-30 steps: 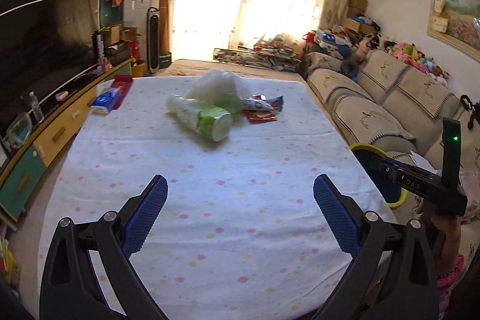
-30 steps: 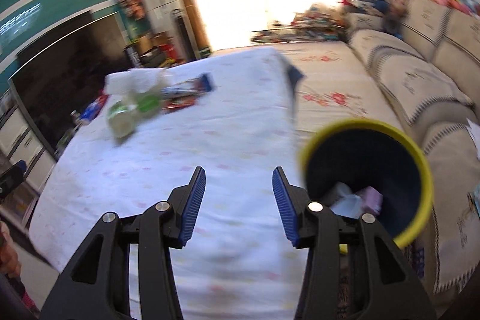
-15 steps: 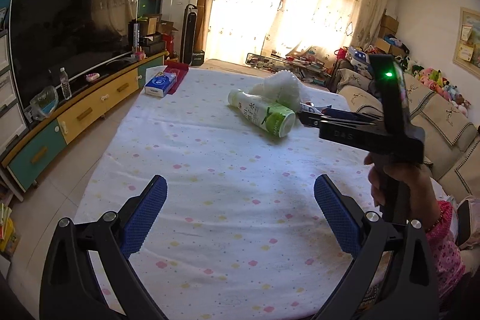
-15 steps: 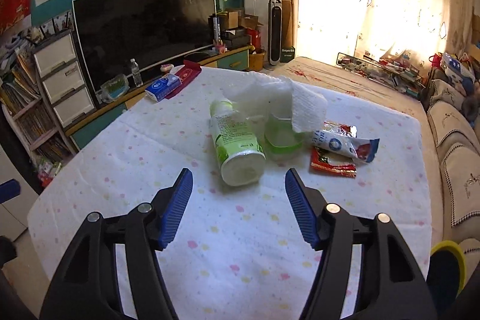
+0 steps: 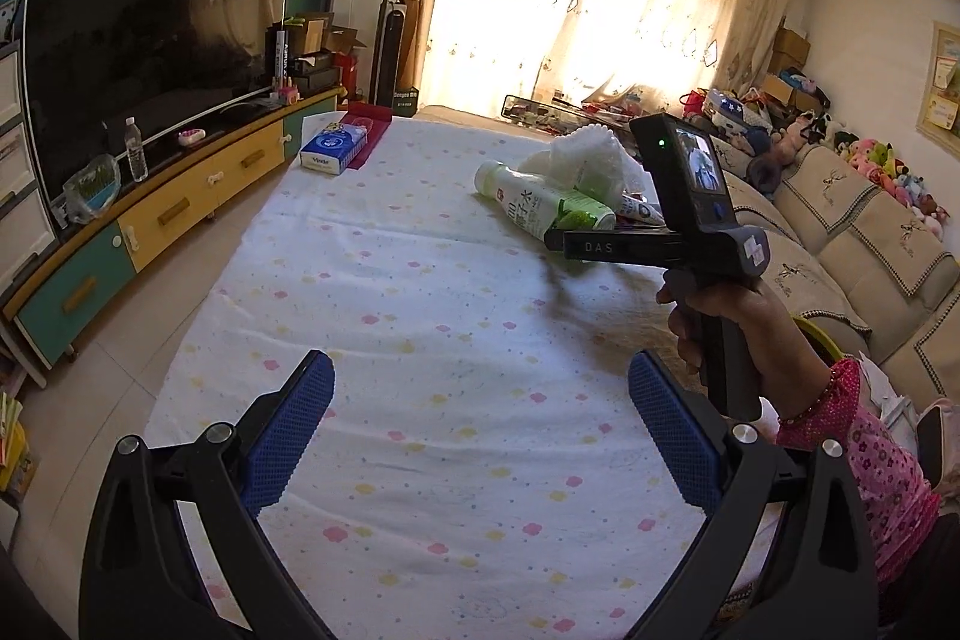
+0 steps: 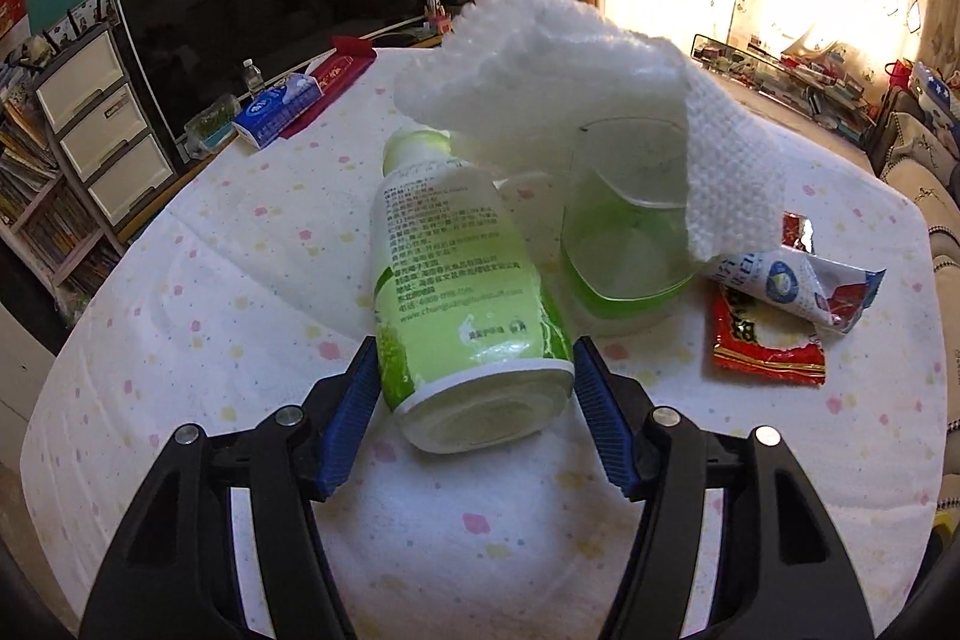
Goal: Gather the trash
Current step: 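Grasp the green-and-white drink bottle with the right gripper, then lift the drink bottle over the yellow bin and open the right gripper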
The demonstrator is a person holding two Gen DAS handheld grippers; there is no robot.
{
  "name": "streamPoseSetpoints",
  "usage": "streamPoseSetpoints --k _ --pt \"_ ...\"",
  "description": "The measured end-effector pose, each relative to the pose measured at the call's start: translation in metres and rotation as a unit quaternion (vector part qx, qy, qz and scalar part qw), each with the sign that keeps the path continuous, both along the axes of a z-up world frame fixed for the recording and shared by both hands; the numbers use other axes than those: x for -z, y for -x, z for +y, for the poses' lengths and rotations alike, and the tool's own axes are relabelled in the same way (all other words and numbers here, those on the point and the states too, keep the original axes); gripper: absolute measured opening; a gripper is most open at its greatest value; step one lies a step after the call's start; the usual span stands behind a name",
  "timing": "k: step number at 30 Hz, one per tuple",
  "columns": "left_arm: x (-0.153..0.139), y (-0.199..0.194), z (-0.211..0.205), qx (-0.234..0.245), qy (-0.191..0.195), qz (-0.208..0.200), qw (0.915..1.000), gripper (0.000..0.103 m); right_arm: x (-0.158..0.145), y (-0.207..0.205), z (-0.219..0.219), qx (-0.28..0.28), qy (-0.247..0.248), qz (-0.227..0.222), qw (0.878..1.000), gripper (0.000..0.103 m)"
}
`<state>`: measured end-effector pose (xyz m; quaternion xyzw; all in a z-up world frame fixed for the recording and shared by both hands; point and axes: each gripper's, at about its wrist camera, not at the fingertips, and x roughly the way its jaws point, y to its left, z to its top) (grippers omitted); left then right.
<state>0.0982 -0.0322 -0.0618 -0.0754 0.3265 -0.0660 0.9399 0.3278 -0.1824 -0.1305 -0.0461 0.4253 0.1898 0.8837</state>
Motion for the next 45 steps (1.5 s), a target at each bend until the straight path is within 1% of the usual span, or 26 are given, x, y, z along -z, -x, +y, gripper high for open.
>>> streamPoseSetpoints --k 2,3,6,8,13,18,21,26,30,32,38,42,45 --pt "0.001 0.000 -0.001 0.000 -0.001 0.000 1.0000 0.097 0.001 -0.002 0.002 -0.005 -0.006 -0.001 1.000 0.058" --pt "0.001 0.000 0.000 0.000 -0.001 0.000 1.0000 0.097 0.001 -0.002 0.002 -0.008 -0.008 -0.002 1.000 0.054" --pt "0.001 0.000 -0.001 0.000 -0.001 0.000 1.0000 0.097 -0.003 0.003 0.003 -0.012 -0.018 -0.011 1.000 0.052" --pt "0.001 -0.001 -0.002 0.000 -0.001 -0.001 1.0000 0.097 -0.010 0.011 0.002 -0.013 -0.023 -0.022 0.999 0.051" --pt "0.000 -0.001 -0.002 0.000 -0.002 -0.005 1.0000 0.097 -0.045 0.049 -0.007 0.001 -0.032 -0.073 0.997 0.049" --pt "0.001 0.001 -0.003 0.003 -0.003 -0.005 1.0000 0.097 -0.079 0.095 -0.033 0.023 -0.060 -0.114 0.991 0.049" --pt "0.001 0.001 -0.006 0.007 -0.004 -0.004 1.0000 0.097 -0.090 0.121 -0.051 0.036 -0.069 -0.126 0.989 0.049" --pt "0.002 0.003 -0.014 0.017 -0.007 -0.004 0.9998 0.097 -0.087 0.157 -0.076 0.062 -0.078 -0.116 0.988 0.049" --pt "0.000 0.006 -0.022 0.025 -0.012 -0.005 0.9996 0.097 -0.080 0.180 -0.097 0.077 -0.097 -0.107 0.987 0.049" --pt "-0.001 0.008 -0.027 0.030 -0.015 -0.006 0.9994 0.097 -0.079 0.188 -0.105 0.084 -0.109 -0.109 0.984 0.049" --pt "-0.004 0.013 -0.039 0.041 -0.028 -0.011 0.9987 0.097 -0.077 0.198 -0.117 0.096 -0.125 -0.113 0.981 0.049" --pt "-0.008 0.015 -0.042 0.045 -0.034 -0.016 0.9983 0.097 -0.085 0.203 -0.124 0.104 -0.134 -0.122 0.978 0.049" --pt "-0.007 0.015 -0.044 0.047 -0.036 -0.015 0.9981 0.097 -0.093 0.209 -0.142 0.127 -0.139 -0.136 0.973 0.049"
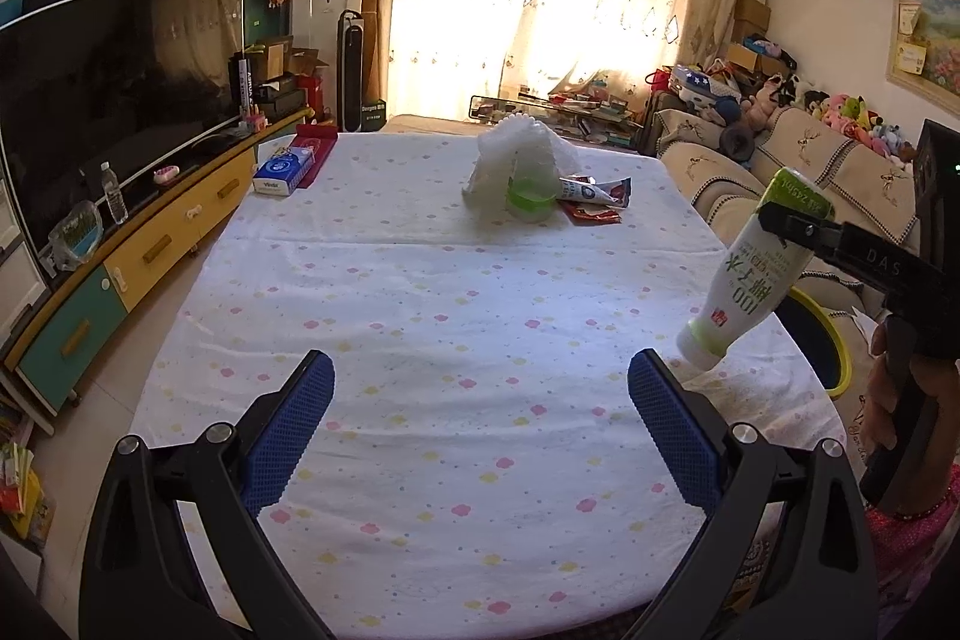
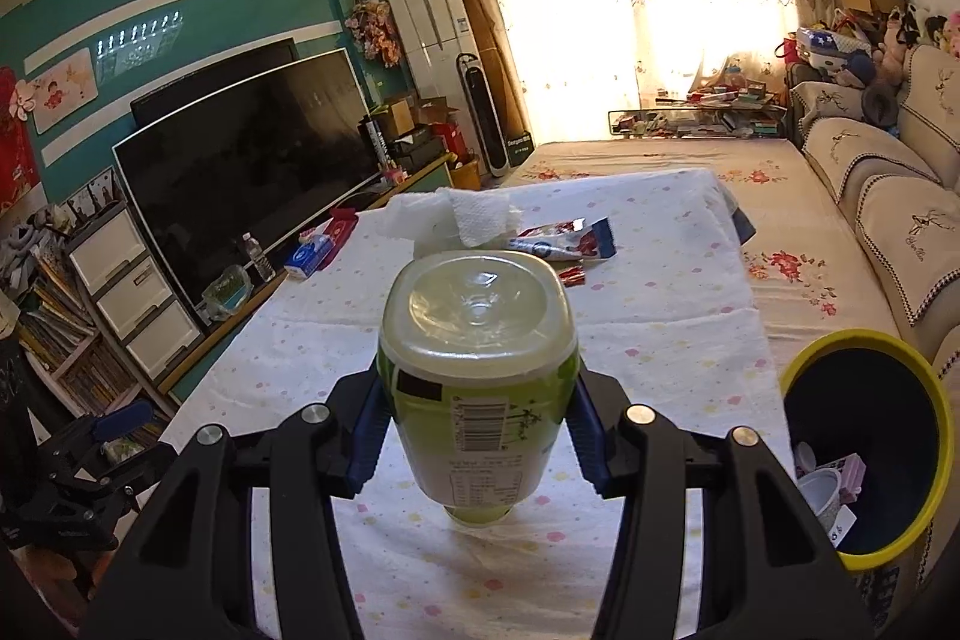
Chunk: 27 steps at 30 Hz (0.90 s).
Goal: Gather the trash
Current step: 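Lift the drink bottle over the yellow bin and open the right gripper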
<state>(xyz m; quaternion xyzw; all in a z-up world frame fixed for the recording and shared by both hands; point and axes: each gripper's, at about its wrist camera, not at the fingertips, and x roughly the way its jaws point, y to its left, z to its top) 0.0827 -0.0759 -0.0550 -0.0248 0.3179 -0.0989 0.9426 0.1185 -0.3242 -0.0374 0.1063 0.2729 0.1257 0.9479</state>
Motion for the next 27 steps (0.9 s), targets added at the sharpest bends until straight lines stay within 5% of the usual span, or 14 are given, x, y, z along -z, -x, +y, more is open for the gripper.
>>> streamPoseSetpoints --k 7,15,18,21,27 --pt "0.005 -0.003 -0.003 0.003 -0.002 0.010 0.9999 0.097 -0.013 0.020 -0.071 0.113 0.007 -0.025 0.993 0.049" --pt "0.010 -0.008 -0.012 0.009 -0.009 0.020 0.9997 0.097 0.011 0.023 -0.154 0.255 0.046 0.005 0.966 0.049" --pt "0.012 -0.010 -0.017 0.013 -0.015 0.024 0.9995 0.097 0.029 0.021 -0.173 0.274 0.052 0.026 0.960 0.054" --pt "0.014 -0.012 -0.023 0.016 -0.022 0.027 0.9993 0.097 0.036 0.020 -0.182 0.286 0.056 0.024 0.956 0.068" --pt "0.018 -0.019 -0.033 0.025 -0.035 0.034 0.9985 0.097 0.044 0.023 -0.169 0.265 0.055 0.024 0.962 0.069"
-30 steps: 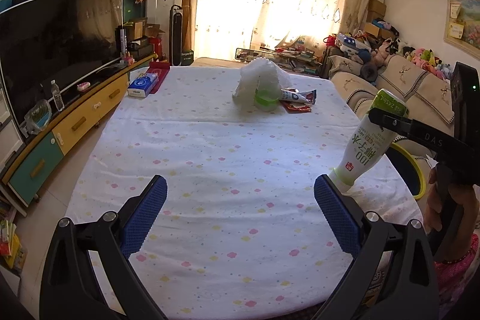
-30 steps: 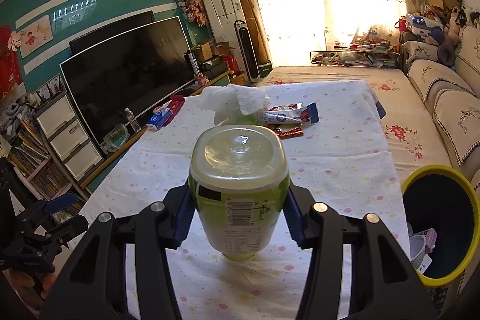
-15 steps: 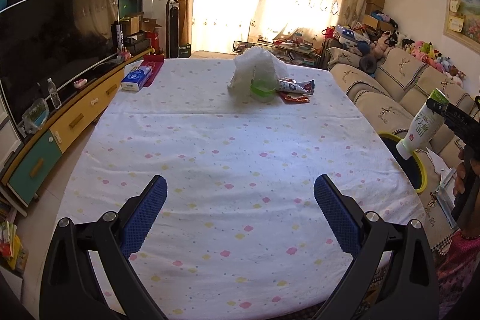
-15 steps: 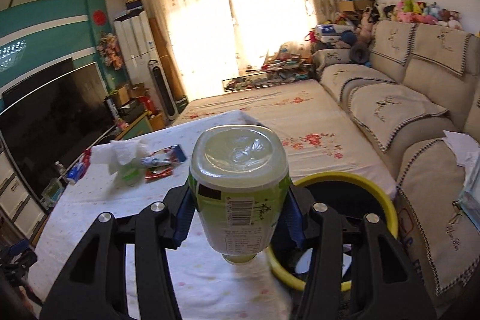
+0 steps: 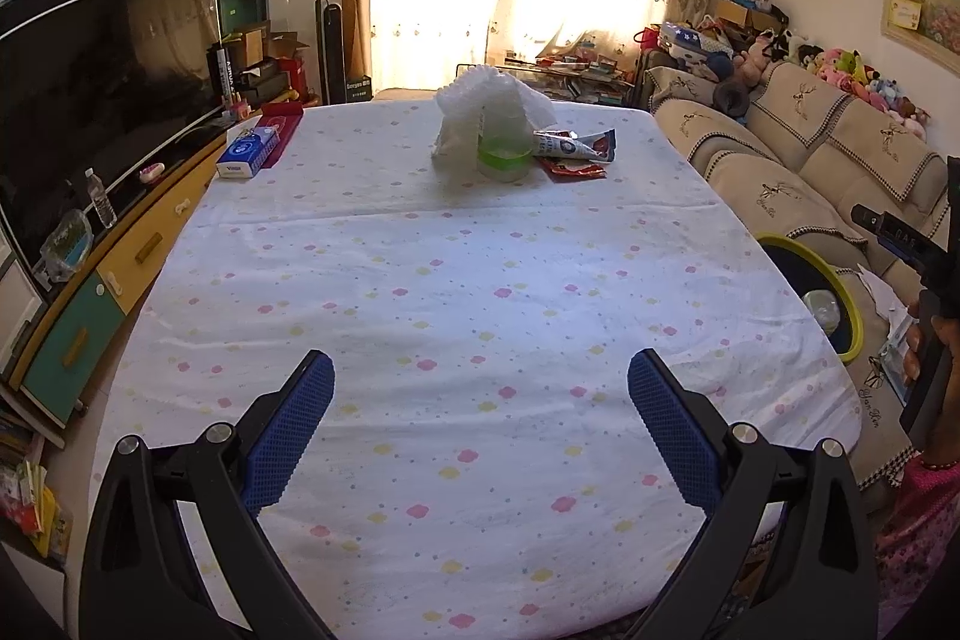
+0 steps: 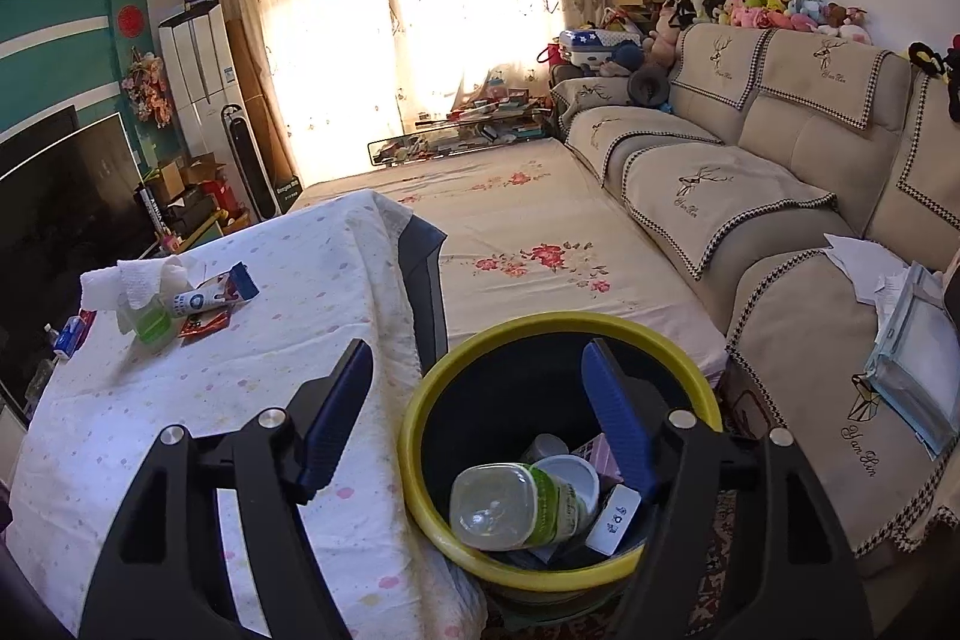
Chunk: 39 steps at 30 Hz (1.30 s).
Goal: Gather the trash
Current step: 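Lift the drink bottle over the yellow bin and open the right gripper, then grasp the white tissue on the table with the left gripper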
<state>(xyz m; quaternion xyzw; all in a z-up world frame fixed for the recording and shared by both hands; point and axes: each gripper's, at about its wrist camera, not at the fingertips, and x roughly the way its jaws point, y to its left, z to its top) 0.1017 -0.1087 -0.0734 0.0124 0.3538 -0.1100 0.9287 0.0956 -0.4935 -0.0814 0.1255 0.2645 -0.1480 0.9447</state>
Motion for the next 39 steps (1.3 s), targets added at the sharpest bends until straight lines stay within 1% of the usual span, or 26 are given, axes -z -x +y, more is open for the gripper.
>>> streamPoseSetpoints --k 6,10,15,20,25,26,28,29,30,31,32,34,35,37,39 --pt "0.002 -0.027 -0.001 0.005 0.004 0.012 0.9999 0.097 0.008 -0.002 0.015 -0.021 -0.011 0.006 1.000 0.069" --pt "-0.006 -0.060 0.000 0.006 0.007 0.003 1.0000 0.097 0.010 -0.003 0.017 -0.027 -0.015 0.011 0.999 0.069" --pt "-0.016 -0.121 -0.004 0.014 0.005 -0.004 0.9999 0.097 0.016 -0.005 0.012 -0.024 -0.025 0.017 0.999 0.069" --pt "-0.019 -0.182 -0.018 0.029 -0.016 -0.019 0.9993 0.097 0.023 -0.011 0.006 -0.022 -0.039 0.028 0.999 0.069" --pt "-0.018 -0.227 -0.031 0.050 -0.010 -0.020 0.9985 0.096 0.028 -0.019 0.006 -0.023 -0.042 0.037 0.998 0.069" --pt "-0.017 -0.235 -0.033 0.049 -0.010 -0.019 0.9986 0.095 0.028 -0.021 0.005 -0.024 -0.043 0.037 0.998 0.070" --pt "-0.014 -0.247 -0.035 0.051 -0.004 -0.014 0.9986 0.086 0.028 -0.024 0.005 -0.025 -0.044 0.039 0.998 0.069" --pt "-0.014 -0.252 -0.035 0.052 -0.002 -0.015 0.9986 0.085 0.029 -0.025 0.005 -0.025 -0.044 0.039 0.998 0.070" --pt "-0.014 -0.255 -0.036 0.051 -0.002 -0.017 0.9986 0.082 0.029 -0.026 0.005 -0.026 -0.044 0.040 0.998 0.070" --pt "-0.013 -0.260 -0.036 0.050 -0.005 -0.018 0.9986 0.075 0.029 -0.027 0.005 -0.027 -0.045 0.041 0.998 0.069" --pt "-0.013 -0.264 -0.037 0.051 -0.007 -0.019 0.9985 0.072 0.030 -0.028 0.005 -0.027 -0.045 0.042 0.998 0.069" --pt "-0.012 -0.267 -0.035 0.052 -0.005 -0.022 0.9984 0.065 0.031 -0.029 0.004 -0.028 -0.048 0.043 0.998 0.069" --pt "-0.013 -0.269 -0.034 0.053 -0.003 -0.026 0.9982 0.063 0.032 -0.030 0.004 -0.028 -0.049 0.044 0.997 0.069" --pt "-0.015 -0.268 -0.034 0.057 -0.005 -0.034 0.9977 0.055 0.033 -0.032 0.003 -0.028 -0.051 0.046 0.997 0.069" --pt "-0.018 -0.266 -0.036 0.065 -0.009 -0.044 0.9969 0.049 0.035 -0.033 0.003 -0.029 -0.055 0.048 0.997 0.069"
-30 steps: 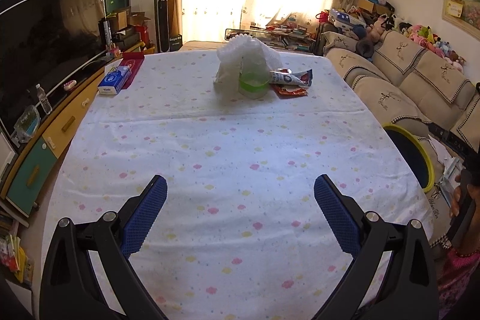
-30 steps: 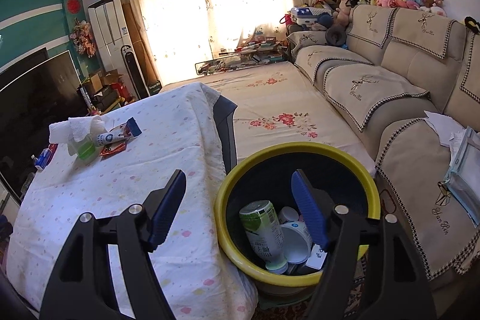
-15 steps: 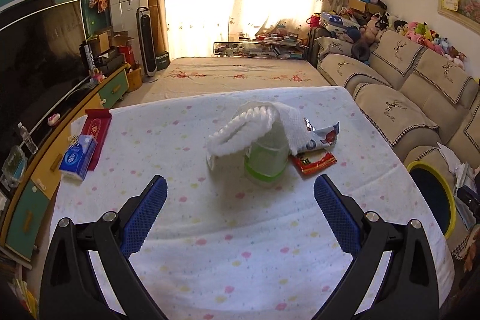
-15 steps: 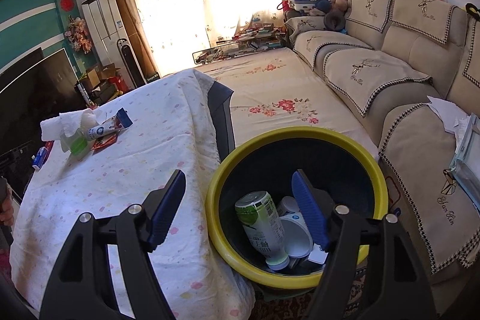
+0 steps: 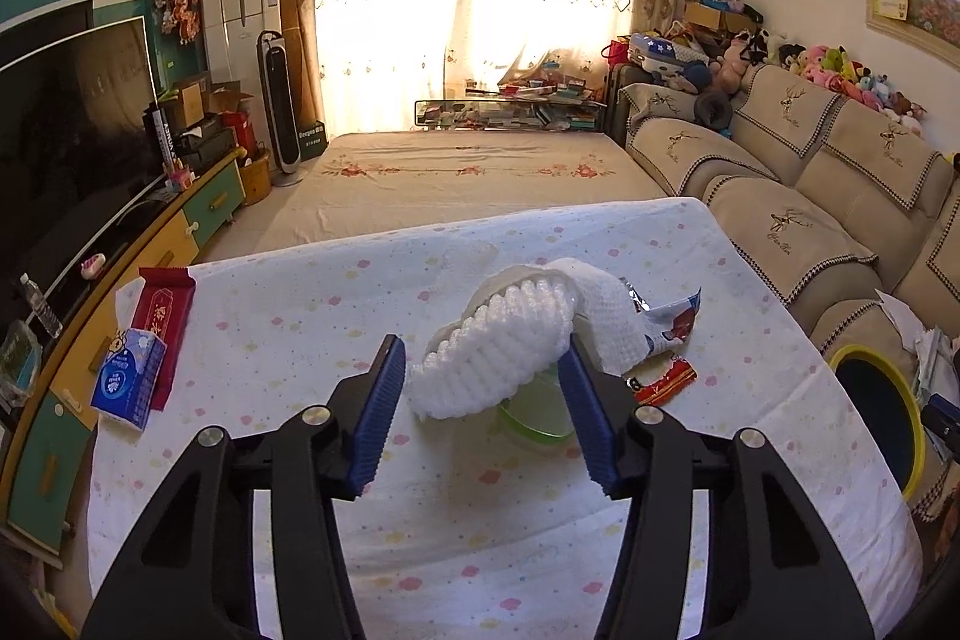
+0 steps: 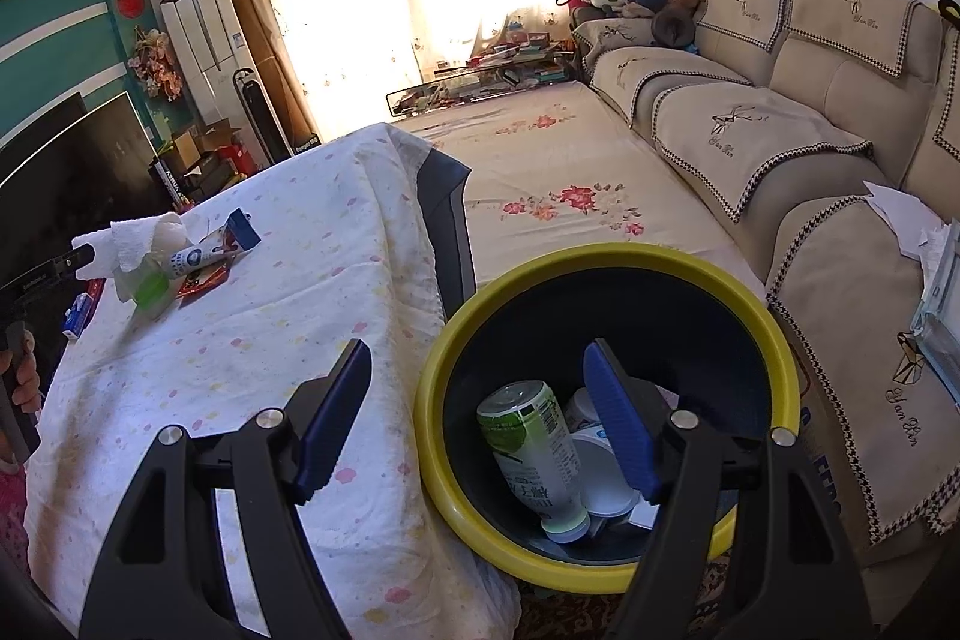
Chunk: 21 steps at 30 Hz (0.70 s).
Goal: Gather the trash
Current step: 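Grasp the white tissue on the table with the left gripper, then carry the white tissue over the yellow bin and open the left gripper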
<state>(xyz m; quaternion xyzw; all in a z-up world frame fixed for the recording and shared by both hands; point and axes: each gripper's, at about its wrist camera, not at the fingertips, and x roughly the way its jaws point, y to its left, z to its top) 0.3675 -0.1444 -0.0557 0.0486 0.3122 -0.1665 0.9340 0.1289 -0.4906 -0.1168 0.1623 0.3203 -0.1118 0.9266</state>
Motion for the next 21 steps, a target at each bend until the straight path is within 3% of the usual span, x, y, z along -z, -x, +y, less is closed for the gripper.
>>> streamPoseSetpoints --k 6,16,21 --pt "-0.004 0.010 -0.011 0.026 -0.022 -0.012 0.9993 0.017 0.001 -0.003 0.002 -0.006 -0.006 0.002 1.000 0.069" --pt "-0.046 0.040 -0.009 0.033 -0.022 -0.038 0.9985 0.014 -0.007 0.006 -0.001 -0.002 -0.010 -0.011 1.000 0.069" --pt "-0.078 0.063 -0.017 0.045 -0.043 -0.045 0.9971 0.014 -0.010 0.011 -0.002 -0.004 -0.017 -0.018 1.000 0.069"
